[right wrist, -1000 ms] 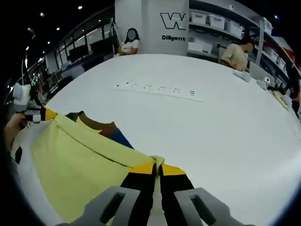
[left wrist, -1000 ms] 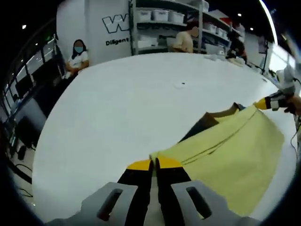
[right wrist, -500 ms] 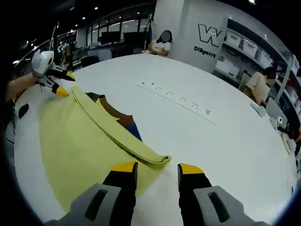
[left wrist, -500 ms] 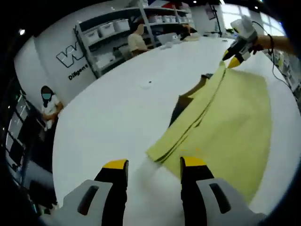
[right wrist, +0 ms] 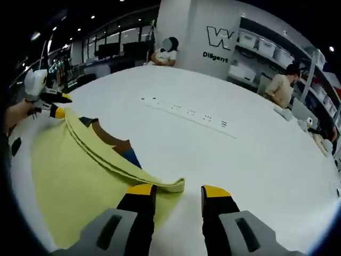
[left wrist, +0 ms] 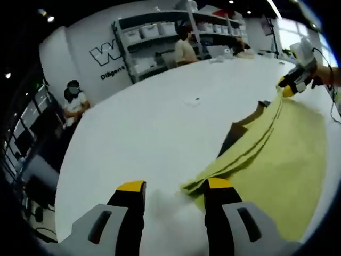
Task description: Fold the garment on the visible template until the final outline fits inside the template.
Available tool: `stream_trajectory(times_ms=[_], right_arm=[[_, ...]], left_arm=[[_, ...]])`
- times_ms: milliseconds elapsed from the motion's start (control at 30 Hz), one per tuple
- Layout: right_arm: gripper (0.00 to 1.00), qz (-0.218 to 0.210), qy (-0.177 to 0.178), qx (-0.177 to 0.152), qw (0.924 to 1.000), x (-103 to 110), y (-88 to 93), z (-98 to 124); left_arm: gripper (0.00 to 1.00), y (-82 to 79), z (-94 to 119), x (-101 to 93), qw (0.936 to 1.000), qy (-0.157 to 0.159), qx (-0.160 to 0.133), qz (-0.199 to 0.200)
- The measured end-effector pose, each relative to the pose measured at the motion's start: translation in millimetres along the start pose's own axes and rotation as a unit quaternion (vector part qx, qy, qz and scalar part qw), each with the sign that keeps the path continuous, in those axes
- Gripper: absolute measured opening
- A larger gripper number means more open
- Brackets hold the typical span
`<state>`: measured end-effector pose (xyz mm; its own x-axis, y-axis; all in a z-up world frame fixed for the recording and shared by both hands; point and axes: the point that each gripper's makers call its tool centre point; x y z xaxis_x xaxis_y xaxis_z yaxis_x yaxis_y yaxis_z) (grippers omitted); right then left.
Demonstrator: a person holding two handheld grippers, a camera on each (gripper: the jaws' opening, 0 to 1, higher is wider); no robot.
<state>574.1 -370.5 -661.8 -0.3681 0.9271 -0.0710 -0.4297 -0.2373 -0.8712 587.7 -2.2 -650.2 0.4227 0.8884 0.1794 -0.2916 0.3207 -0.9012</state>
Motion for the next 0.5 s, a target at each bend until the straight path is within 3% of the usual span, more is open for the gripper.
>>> stream_trajectory(times_ms=[100, 200, 267, 300, 500], right_arm=[[0.28, -0.031, 0.008, -0.009, 0.9995, -0.3, -3.0, -0.8], [0.3, -0.077, 0.015, -0.012, 0.9969, -0.5, -2.8, 0.5], [0.31, -0.103, 0.016, -0.019, 0.9944, 0.0, -4.3, 1.6], [0.31, -0.123, 0.017, -0.02, 0.9921, 1.0, -4.5, 3.9], [0.43, -0.143, 0.008, -0.029, 0.9893, 9.3, -10.9, 16.9]], left_arm=[[0.44, 2.7, 1.8, 12.2, 0.9979, -0.036, 0.002, 0.053], [0.45, 2.3, 2.9, 13.1, 0.992, -0.043, -0.005, 0.118], [0.45, 2.2, 4.6, 11.1, 0.9892, -0.036, -0.004, 0.142], [0.45, 2.1, 6.1, 12.1, 0.9891, -0.038, -0.003, 0.142], [0.49, -5.2, 15.7, 5.4, 0.9904, -0.025, -0.004, 0.136]])
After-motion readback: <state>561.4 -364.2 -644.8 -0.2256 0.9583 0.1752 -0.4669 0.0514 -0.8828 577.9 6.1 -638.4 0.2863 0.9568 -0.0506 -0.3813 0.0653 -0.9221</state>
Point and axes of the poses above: the point that each gripper's makers call its tool centre point, and the gripper's own axes: z roughly backward along the fingers, x roughly to its left, y roughly out of its underside, and after that the axes turned 12 degrees about -x, right-handed
